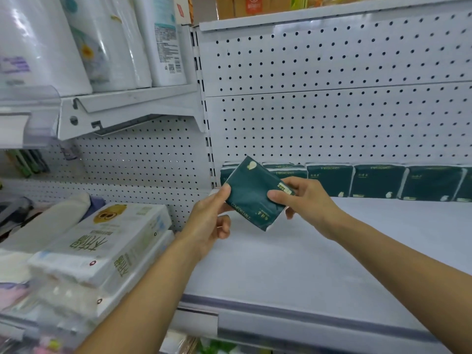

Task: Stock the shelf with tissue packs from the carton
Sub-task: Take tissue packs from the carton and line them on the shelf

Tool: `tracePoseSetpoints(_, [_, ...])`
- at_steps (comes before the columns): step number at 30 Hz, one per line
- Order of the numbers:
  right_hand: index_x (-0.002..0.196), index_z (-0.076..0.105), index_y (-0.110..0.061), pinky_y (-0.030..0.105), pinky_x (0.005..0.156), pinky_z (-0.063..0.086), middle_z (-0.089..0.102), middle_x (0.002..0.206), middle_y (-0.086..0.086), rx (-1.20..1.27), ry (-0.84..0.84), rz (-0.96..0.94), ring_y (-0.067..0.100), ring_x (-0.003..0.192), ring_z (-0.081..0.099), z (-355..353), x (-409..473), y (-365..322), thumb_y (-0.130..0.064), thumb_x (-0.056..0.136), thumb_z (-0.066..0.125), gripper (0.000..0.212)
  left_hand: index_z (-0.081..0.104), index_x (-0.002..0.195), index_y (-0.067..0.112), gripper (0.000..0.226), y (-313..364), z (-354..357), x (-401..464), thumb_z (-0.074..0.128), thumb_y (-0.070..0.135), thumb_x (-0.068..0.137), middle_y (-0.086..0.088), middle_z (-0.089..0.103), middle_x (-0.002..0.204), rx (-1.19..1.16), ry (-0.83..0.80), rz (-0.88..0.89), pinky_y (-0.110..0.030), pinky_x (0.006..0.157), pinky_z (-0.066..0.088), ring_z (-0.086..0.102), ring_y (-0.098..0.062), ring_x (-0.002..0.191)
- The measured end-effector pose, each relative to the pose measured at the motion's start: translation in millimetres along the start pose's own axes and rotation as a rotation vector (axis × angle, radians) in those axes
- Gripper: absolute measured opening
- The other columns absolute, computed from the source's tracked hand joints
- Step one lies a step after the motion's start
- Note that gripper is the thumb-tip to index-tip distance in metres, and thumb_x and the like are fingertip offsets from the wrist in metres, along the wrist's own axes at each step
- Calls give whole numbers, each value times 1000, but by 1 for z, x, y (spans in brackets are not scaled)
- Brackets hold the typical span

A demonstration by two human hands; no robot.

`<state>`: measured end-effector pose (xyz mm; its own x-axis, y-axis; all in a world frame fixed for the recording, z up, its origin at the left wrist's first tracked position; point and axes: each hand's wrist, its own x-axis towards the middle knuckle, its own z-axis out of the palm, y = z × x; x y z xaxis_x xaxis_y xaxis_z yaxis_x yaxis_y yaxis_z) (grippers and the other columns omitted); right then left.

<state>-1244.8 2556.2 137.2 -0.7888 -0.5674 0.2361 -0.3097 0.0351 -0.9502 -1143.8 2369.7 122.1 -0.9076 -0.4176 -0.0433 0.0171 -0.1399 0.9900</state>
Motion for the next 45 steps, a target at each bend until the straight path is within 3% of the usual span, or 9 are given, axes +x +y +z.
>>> tracePoseSetpoints(8, [120,56,-7,45,89,57,71,110,12,217,-47,135,27,98,70,-8,-23,0,-16,86,72,38,69,113,22,32,-2,20,-7,78,31,83,7,75,105,326,-192,85,-31,77,49,64,-15,96])
tracePoseSetpoints(12, [146,21,-40,23,97,42,36,145,-14,-334,105,-75,4,128,41,-27,-40,3,-32,77,82,92,67,105,21,26,5,31,0,78,19,82,5,75,101,537,-181,165,-36,91,55,69,-19,99])
tracePoseSetpoints(14, [146,19,-46,10,99,33,29,146,-19,-483,87,-213,-1,132,29,-38,-47,6,-31,75,84,98,67,97,22,22,7,41,2,81,20,80,7,75,93,649,-232,243,-37,87,57,70,-13,90])
tracePoseSetpoints(20, [103,66,-27,18,72,54,70,101,-10,-285,185,-59,5,93,64,-82,-53,37,-21,80,79,27,67,101,32,23,-12,73,13,77,40,82,16,70,98,724,-385,339,-33,88,53,62,-3,92])
tracePoseSetpoints(24, [100,68,-23,26,69,55,67,96,-6,-287,356,71,14,87,62,-124,-44,61,-26,82,77,20,50,135,36,56,-23,70,49,63,60,86,20,46,136,886,-49,518,-35,111,31,36,-5,131])
tracePoseSetpoints(27, [86,61,-10,25,65,39,50,85,1,-518,430,155,16,73,46,-145,-29,74,-41,82,74,34,31,152,29,76,-32,63,83,63,56,88,10,28,158,1187,142,651,-41,122,12,19,-13,146])
tracePoseSetpoints(33, [71,40,-10,29,57,30,41,74,3,-575,523,118,16,63,35,-147,10,84,-37,81,76,46,2,158,26,92,-43,67,125,55,60,91,8,-2,166,1611,126,754,-47,122,-12,-7,-15,153])
tracePoseSetpoints(39, [106,45,-21,34,68,45,52,84,-3,-539,579,106,10,69,49,-137,29,92,-36,80,78,45,4,159,25,89,-44,72,138,53,58,93,5,6,166,1698,138,746,-51,120,-11,-1,-15,153])
tracePoseSetpoints(45, [106,47,-20,39,74,52,58,91,-4,-543,598,103,6,69,57,-132,39,96,-34,81,78,42,6,158,24,85,-42,72,142,53,55,94,6,9,166,1745,150,755,-50,119,-14,1,-13,153])
